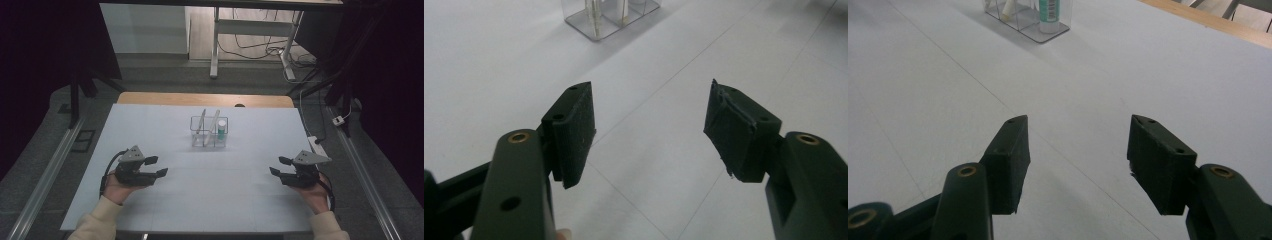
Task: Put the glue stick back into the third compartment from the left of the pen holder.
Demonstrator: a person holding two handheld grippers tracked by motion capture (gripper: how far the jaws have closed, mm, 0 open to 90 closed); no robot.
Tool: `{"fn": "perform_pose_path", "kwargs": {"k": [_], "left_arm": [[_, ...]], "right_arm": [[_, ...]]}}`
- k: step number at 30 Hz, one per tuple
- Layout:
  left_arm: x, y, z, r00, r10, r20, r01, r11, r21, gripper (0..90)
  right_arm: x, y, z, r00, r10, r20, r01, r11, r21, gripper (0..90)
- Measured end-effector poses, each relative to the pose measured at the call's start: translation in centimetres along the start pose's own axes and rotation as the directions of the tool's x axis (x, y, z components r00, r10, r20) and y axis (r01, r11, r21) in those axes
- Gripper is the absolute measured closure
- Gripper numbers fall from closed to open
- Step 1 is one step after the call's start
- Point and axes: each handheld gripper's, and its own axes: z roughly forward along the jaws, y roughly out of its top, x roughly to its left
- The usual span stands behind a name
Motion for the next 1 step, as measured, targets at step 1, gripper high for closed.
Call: {"fn": "perform_pose_path", "kwargs": {"k": [1], "left_arm": [[0.02, -0.03, -0.01, 1.0, -0.003, 0.0, 0.003, 1.0, -0.001, 36.6]], "right_arm": [[-0.03, 0.0, -0.01, 1.0, -0.001, 0.001, 0.001, 1.0, -0.001, 41.3]]}}
